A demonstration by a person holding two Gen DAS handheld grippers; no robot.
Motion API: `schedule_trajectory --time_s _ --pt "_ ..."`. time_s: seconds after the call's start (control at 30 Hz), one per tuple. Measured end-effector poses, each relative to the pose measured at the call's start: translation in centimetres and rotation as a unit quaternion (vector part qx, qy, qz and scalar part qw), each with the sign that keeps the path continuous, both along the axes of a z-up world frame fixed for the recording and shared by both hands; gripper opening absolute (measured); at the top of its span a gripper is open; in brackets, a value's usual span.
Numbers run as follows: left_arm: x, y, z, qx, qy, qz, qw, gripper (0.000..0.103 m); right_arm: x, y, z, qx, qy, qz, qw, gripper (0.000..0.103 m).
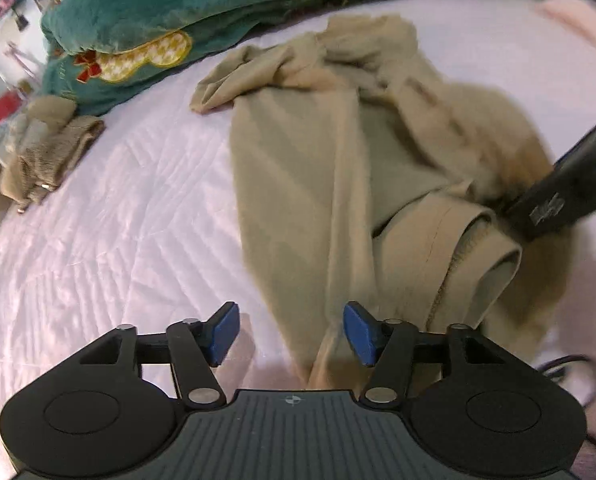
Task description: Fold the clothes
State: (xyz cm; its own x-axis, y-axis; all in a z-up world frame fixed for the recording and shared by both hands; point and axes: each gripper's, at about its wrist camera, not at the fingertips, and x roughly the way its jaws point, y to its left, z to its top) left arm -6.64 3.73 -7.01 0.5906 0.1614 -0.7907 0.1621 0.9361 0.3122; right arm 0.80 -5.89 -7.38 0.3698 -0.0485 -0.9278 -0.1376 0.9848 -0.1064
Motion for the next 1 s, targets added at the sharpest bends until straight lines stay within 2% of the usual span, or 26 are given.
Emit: schedule_trajectory --time_s 0.07,0.1,0.2,0.23,0.3,0.33,0.37,0.47,0.6,0.67,0.7,0.8,0.87,0.97,1.0 --pt "-0.1 0.3 0.1 0.005 -0.017 0.017 0.9997 0.075 0.0 -0.3 0.0 0.006 -0.002 -0.002 1.000 0.049" --pt "-0.1 0.6 0.0 -0.001 -0.019 0.025 0.9995 0.075 0.0 -0.5 0.0 0.017 -0.002 -0.002 1.000 0.046" --pt "-0.1 1.6 0.1 -0.037 -0.025 0.041 0.9982 0.075 -0.1 -1.7 0.2 0.079 0.001 -0.008 0.997 0.014" --pt "-0.2 2.0 0.1 -0.051 -0.026 0.045 0.9973 0.072 -0.3 -2.1 0.4 0.090 -0.003 -0.010 0.996 0.008" --pt "0.1 3.0 -0.2 -0.087 -0.022 0.046 0.9949 0.067 -0.3 -2.2 0.8 0.101 -0.013 -0.008 0.995 0.006" --pt "0.1 3.5 -0.2 -0.106 -0.020 0.045 0.9931 0.060 -0.4 -2.3 1.2 0.101 -0.018 -0.004 0.995 0.006" --pt "0.1 3.7 -0.4 -0.120 -0.018 0.049 0.9914 0.056 -0.6 -2.5 1.5 0.096 -0.023 0.000 0.995 0.005" --pt "0.1 4.0 -0.5 -0.133 -0.016 0.054 0.9896 0.053 -1.4 -3.9 2.5 0.059 -0.030 0.000 0.998 0.004" --pt "-0.1 4.1 -0.6 -0.138 -0.014 0.053 0.9889 0.052 -2.7 -7.0 3.3 -0.030 -0.025 -0.019 0.999 0.001" --pt "0.1 4.7 -0.6 -0.141 -0.010 0.055 0.9883 0.052 -3.6 -8.7 3.4 -0.079 -0.018 -0.028 0.996 0.001" --pt "0.0 5.0 -0.7 -0.145 -0.007 0.058 0.9877 0.052 -4.0 -9.7 3.2 -0.085 -0.014 -0.039 0.996 0.001" --pt "-0.4 6.3 -0.4 -0.141 -0.009 0.074 0.9871 0.052 -5.6 -12.1 4.1 -0.018 -0.031 -0.073 0.997 0.003" --pt "-0.8 7.3 0.1 -0.155 -0.005 0.079 0.9847 0.052 -6.2 -10.2 5.5 0.036 -0.047 -0.030 0.998 0.006" --pt "-1.7 7.7 1.0 -0.172 -0.006 0.082 0.9816 0.054 -5.8 -5.1 6.8 0.096 -0.036 0.053 0.993 0.026" --pt "-2.1 7.4 1.3 -0.172 -0.009 0.078 0.9819 0.054 -5.0 -3.3 6.8 0.093 -0.029 0.068 0.993 0.039"
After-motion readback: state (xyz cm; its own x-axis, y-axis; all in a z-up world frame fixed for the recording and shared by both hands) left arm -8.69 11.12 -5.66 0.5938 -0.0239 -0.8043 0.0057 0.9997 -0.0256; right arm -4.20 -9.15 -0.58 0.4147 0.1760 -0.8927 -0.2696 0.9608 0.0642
